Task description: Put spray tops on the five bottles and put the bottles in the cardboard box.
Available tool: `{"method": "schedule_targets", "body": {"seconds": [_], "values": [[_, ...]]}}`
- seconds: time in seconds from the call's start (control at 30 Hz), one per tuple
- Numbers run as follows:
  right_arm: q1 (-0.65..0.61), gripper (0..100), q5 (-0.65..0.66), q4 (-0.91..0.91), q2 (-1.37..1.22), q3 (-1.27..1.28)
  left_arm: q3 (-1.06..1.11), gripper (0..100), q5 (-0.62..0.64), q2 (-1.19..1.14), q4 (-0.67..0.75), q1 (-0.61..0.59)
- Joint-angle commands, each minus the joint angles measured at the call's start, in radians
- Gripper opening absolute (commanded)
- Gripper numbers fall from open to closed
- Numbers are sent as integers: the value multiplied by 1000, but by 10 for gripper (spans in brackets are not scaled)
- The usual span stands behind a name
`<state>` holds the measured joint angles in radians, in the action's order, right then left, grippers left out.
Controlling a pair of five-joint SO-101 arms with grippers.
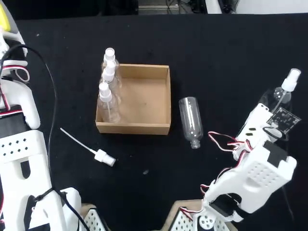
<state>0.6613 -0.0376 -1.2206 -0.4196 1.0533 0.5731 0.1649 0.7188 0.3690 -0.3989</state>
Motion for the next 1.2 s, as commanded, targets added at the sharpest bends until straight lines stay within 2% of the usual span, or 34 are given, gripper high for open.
{"method": "schedule_targets", "body": {"seconds": [0.0, 0.33, 0.53, 0.93, 1.17], "values": [[25, 11, 8, -34, 1, -19, -12, 30, 5, 20, 17, 8], [-8, 14, 8, -25, -7, -8, -12, 30, 5, 20, 18, 5], [-34, 134, 8, -26, -2, 25, -12, 30, 5, 20, 18, 5], [-60, 147, 8, -34, 1, 41, -12, 30, 5, 20, 20, 5], [-61, 248, 8, -28, 27, 54, -13, 30, 5, 20, 20, 5]]}}
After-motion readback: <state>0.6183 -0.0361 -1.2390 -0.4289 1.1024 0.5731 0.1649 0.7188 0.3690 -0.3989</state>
